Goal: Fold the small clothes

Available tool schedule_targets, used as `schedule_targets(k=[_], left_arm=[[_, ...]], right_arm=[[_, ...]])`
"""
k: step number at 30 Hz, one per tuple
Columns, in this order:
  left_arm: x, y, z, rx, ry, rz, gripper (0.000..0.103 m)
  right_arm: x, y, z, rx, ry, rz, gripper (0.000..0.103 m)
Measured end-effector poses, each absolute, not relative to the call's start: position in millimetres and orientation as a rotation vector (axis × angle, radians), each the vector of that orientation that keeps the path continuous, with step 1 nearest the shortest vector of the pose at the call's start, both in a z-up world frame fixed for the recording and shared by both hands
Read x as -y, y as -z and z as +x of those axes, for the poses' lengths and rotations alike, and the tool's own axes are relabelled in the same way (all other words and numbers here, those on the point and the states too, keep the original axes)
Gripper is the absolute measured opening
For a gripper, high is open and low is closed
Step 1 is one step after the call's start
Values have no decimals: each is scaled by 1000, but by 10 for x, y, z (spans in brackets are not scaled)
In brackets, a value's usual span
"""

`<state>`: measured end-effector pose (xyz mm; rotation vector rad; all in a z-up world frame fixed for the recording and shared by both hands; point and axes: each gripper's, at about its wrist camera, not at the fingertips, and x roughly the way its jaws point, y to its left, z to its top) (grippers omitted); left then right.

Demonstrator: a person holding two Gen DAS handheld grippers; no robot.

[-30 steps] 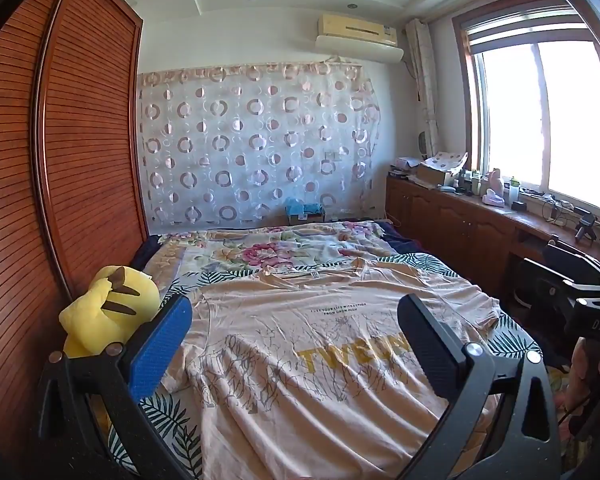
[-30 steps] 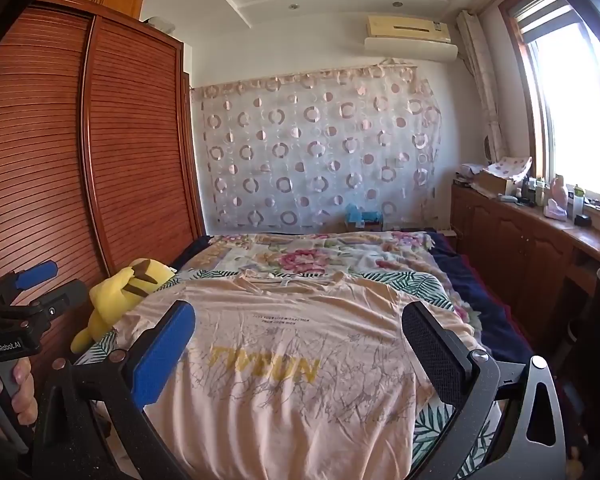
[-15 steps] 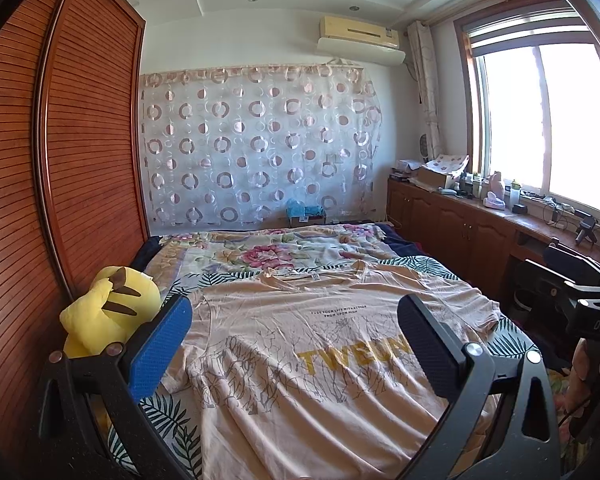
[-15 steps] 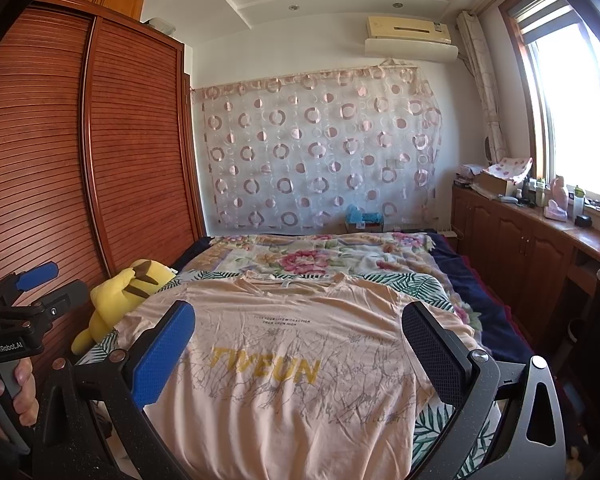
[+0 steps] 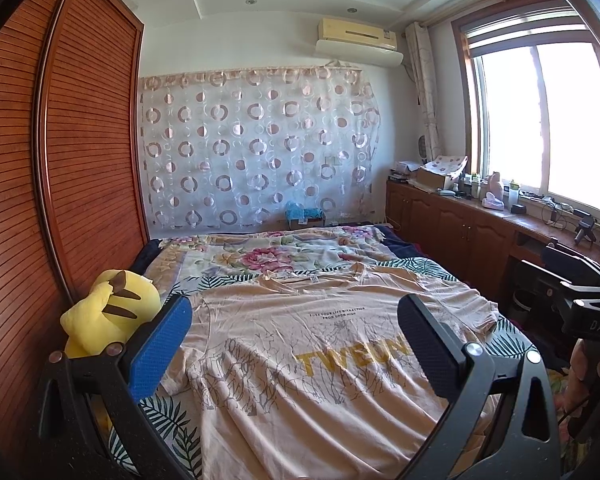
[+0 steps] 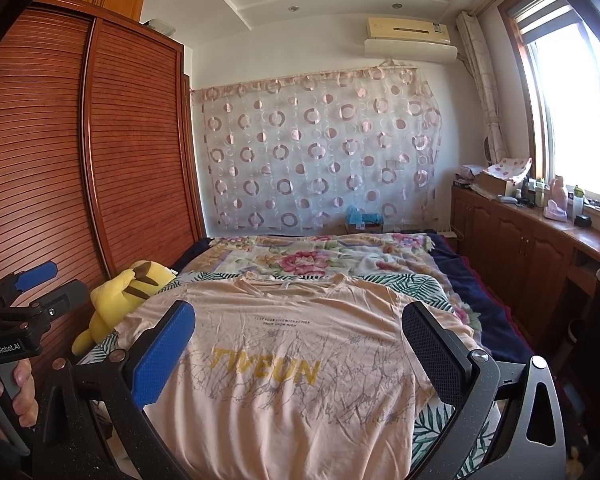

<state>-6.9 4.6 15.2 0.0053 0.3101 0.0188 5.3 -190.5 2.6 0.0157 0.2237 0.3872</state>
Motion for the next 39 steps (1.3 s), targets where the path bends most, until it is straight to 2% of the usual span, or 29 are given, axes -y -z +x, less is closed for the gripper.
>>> schedule_targets(k=[39], left_arm=[[6, -203, -93, -303, -17, 10, 103]], right_arm=[[1946, -31, 47, -213, -395, 22, 103]])
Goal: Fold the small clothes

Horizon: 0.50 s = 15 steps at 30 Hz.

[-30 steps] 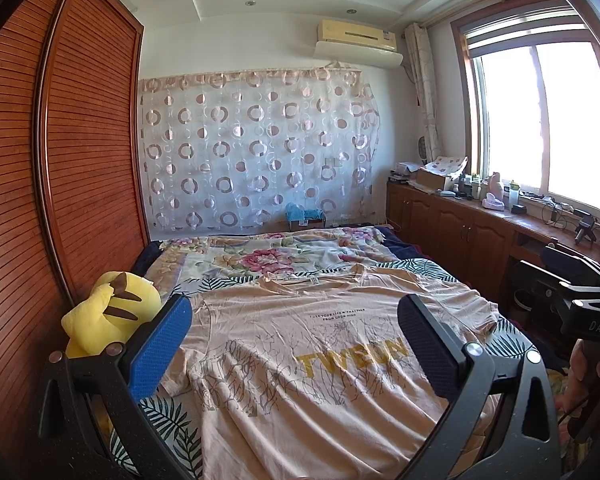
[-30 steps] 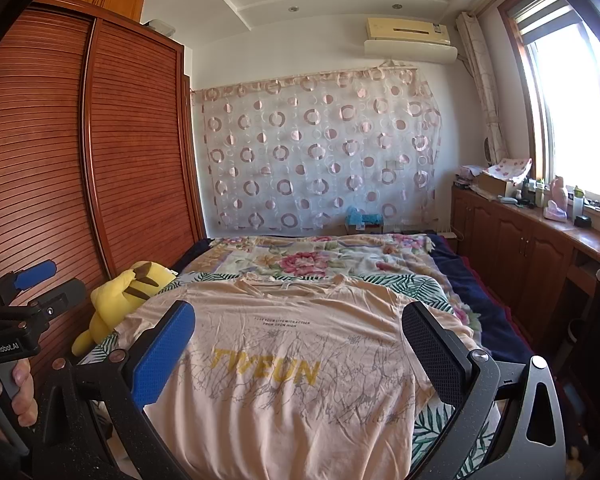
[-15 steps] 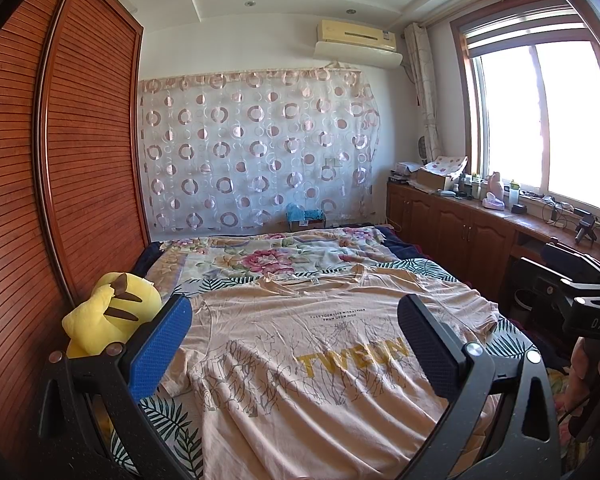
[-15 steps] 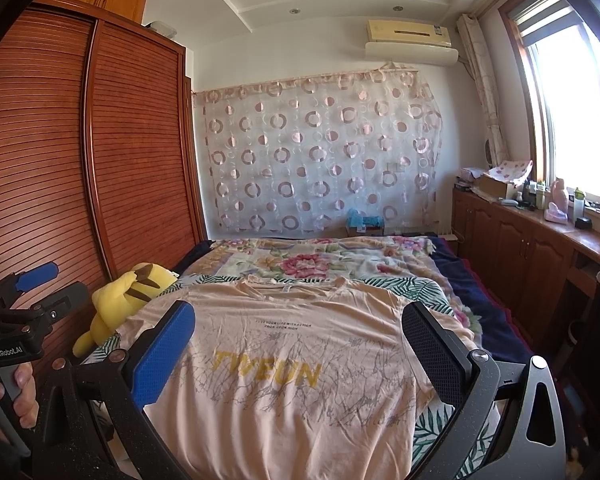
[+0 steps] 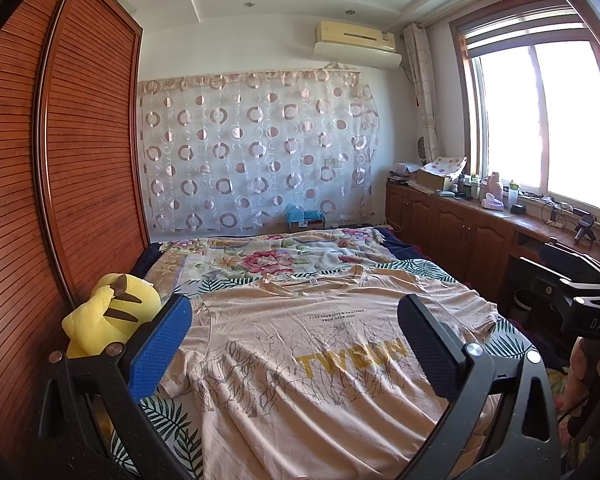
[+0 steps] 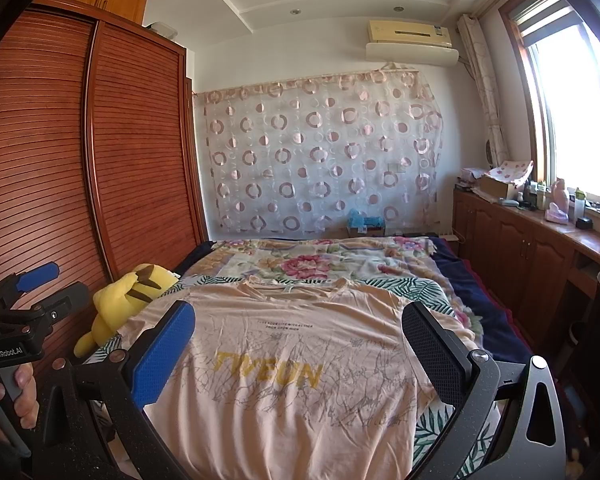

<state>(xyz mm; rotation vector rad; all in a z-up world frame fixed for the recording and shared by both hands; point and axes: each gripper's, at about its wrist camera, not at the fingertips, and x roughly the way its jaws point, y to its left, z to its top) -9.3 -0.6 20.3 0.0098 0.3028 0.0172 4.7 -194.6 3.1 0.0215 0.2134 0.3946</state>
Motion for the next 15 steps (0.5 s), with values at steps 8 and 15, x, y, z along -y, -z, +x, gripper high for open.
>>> schedule_targets(k=[8, 15], left_arm=[[6, -217, -87, -306, -16, 12, 103], [-89, -83, 18, -356, -23, 6, 103]], right_arm=[[1936, -31, 52, -211, -396, 21, 103], [1870, 38, 176, -233, -429, 13, 103]])
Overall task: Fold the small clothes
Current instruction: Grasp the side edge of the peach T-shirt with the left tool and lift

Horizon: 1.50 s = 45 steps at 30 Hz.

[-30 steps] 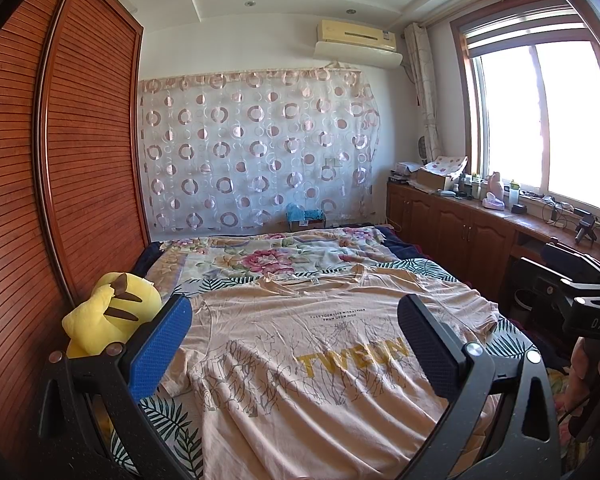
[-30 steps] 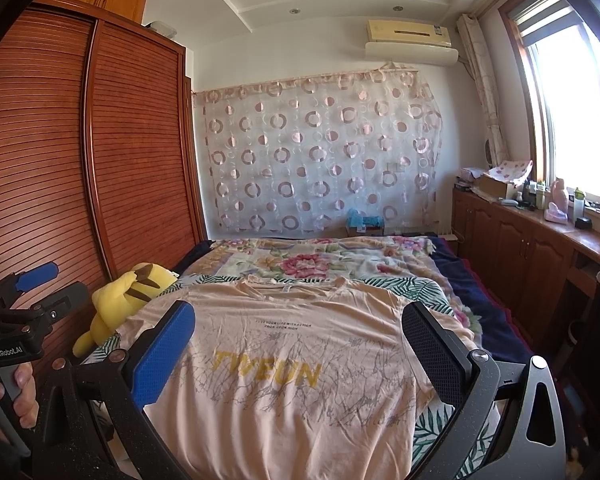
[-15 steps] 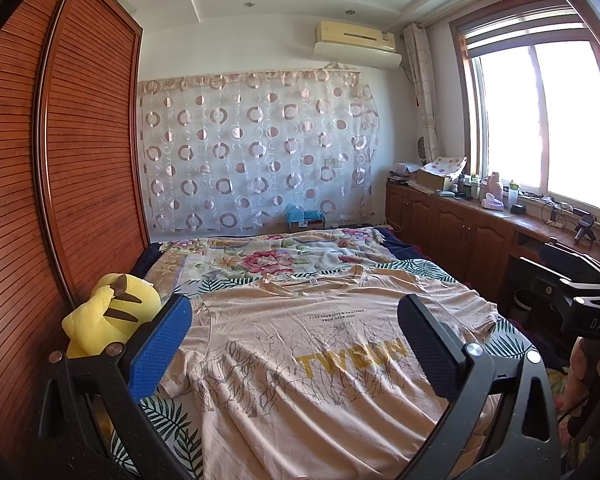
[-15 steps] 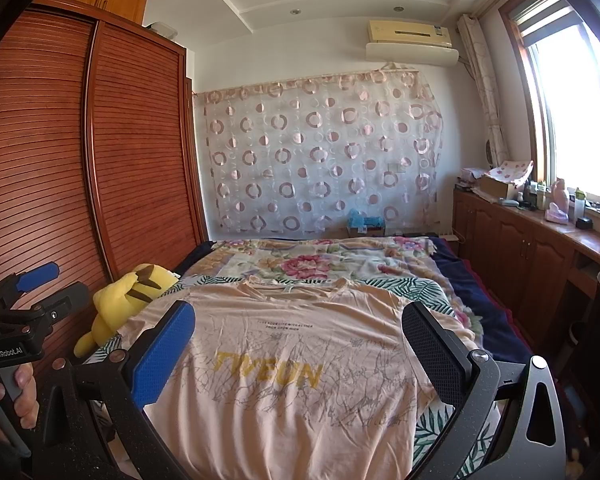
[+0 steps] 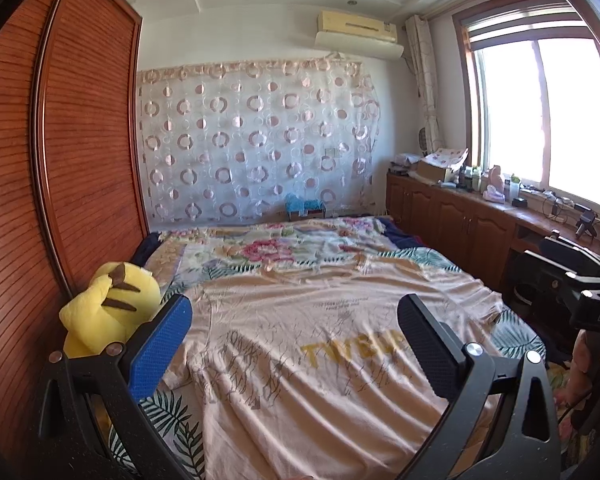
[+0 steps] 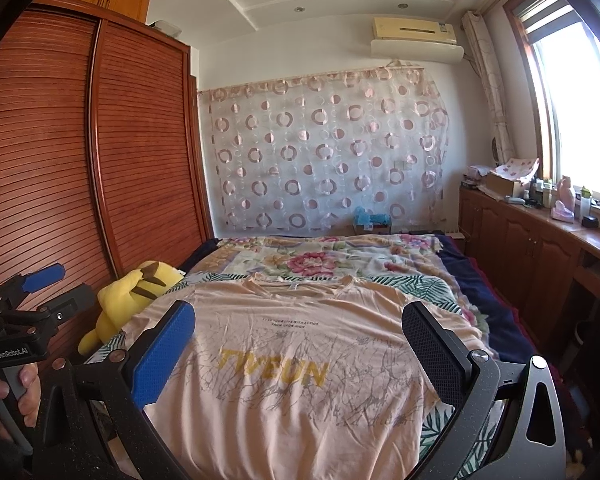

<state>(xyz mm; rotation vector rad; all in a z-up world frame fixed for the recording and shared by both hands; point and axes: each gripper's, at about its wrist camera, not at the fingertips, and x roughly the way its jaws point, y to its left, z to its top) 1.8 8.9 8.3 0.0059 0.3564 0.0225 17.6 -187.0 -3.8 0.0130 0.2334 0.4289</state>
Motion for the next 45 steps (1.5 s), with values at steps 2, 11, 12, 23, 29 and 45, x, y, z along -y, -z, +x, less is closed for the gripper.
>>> schedule_targets(k=[2, 11, 12, 23, 29, 45], left_arm=[[-169, 22, 83, -389, -35, 3, 103], [-801, 593, 309, -514, -107, -50, 103], [-863, 641, 326, -519, -113, -53, 103], [-1604, 1147, 654, -663, -149, -141, 90], [-1896, 1246, 958, -730, -139, -174, 78], [-2470, 1484, 1621, -940, -123, -213, 38]], right_arm=[[1830, 91, 250, -251, -437, 4, 103], [1542, 376, 800, -345, -517, -70, 103], [1537, 390, 883, -360, -520, -75, 103], [1328, 607, 1391, -484, -616, -110, 89], [1350, 585, 1568, -546, -637, -131, 84], [1126, 626, 1757, -557, -637, -155, 84]])
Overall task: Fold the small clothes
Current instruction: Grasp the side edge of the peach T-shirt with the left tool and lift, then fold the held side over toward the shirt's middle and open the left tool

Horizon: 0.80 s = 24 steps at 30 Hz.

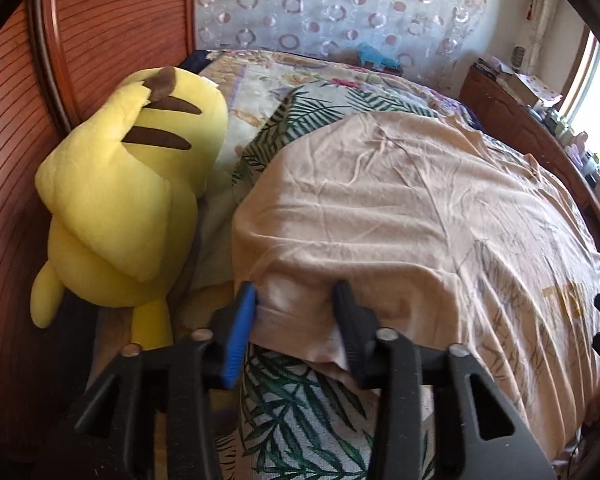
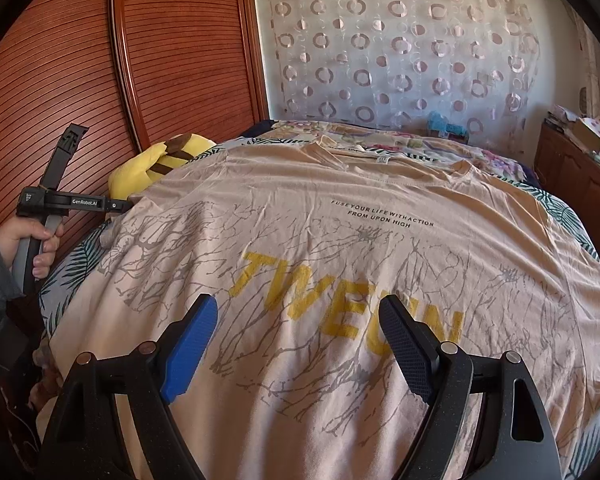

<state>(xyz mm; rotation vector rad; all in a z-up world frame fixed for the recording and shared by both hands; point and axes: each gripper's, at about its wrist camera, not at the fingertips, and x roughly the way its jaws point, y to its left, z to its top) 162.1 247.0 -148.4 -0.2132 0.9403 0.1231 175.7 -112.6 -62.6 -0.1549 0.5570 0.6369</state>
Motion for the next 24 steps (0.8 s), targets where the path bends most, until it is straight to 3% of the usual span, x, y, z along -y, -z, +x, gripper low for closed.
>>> schedule_targets(k=[3, 5, 13, 21, 24], left_arm=[[-2383, 1434, 1609, -941, -196, -115, 8], [-2380, 1415, 1628, -941, -192, -85, 4], [-2146, 926, 1641, -823, -154, 9, 4], [-1262, 470, 1906, -717, 85, 36, 4], [-1087, 451, 1851, -713, 147, 32, 11]], right_arm=[[1116, 640, 1762, -562, -638, -149, 84], [1122, 638, 1782, -565, -641, -144, 84], [1140, 653, 1784, -570, -643, -130, 84], [1137, 672, 1793, -591, -643, -133, 84], [1148, 679, 1795, -600, -647, -131, 84]])
